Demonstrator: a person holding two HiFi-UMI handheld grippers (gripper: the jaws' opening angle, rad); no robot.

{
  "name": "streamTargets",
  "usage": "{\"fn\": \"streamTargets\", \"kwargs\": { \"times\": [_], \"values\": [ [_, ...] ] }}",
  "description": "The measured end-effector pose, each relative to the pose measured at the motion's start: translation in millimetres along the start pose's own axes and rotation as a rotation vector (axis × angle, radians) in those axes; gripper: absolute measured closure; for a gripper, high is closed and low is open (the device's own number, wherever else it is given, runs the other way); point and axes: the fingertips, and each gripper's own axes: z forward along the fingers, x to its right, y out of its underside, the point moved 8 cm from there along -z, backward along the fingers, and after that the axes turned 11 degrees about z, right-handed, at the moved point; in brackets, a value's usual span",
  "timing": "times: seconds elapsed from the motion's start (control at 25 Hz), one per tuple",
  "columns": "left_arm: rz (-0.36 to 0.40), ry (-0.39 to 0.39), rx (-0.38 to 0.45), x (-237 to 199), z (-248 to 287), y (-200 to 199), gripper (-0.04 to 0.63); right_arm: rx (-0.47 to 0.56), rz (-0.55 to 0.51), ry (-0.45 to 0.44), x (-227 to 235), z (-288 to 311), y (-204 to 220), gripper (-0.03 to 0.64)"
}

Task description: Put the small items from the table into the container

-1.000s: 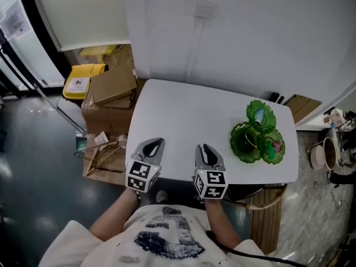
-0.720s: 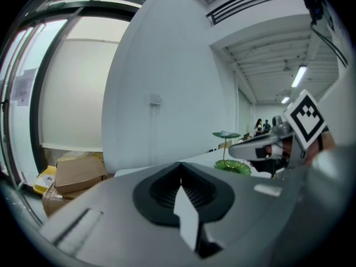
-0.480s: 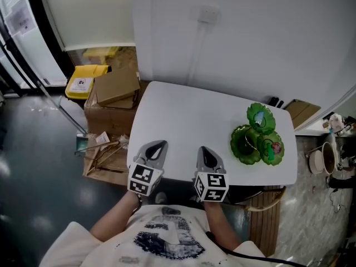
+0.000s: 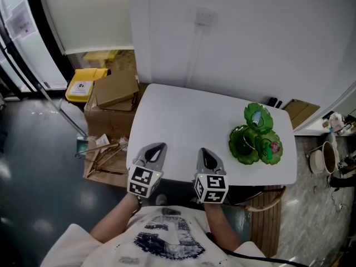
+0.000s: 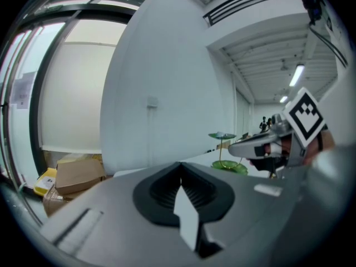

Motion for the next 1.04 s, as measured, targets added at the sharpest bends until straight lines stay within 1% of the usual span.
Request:
{"fn": "streamTargets", "kwargs": {
  "times": [1.04],
  "values": [
    [-0.005, 0.011, -0.012, -1.9, 19.2, -1.0, 0.604, -0.007, 0.017, -0.006, 13.4, 9.9, -1.6, 0.618]
  ]
}}
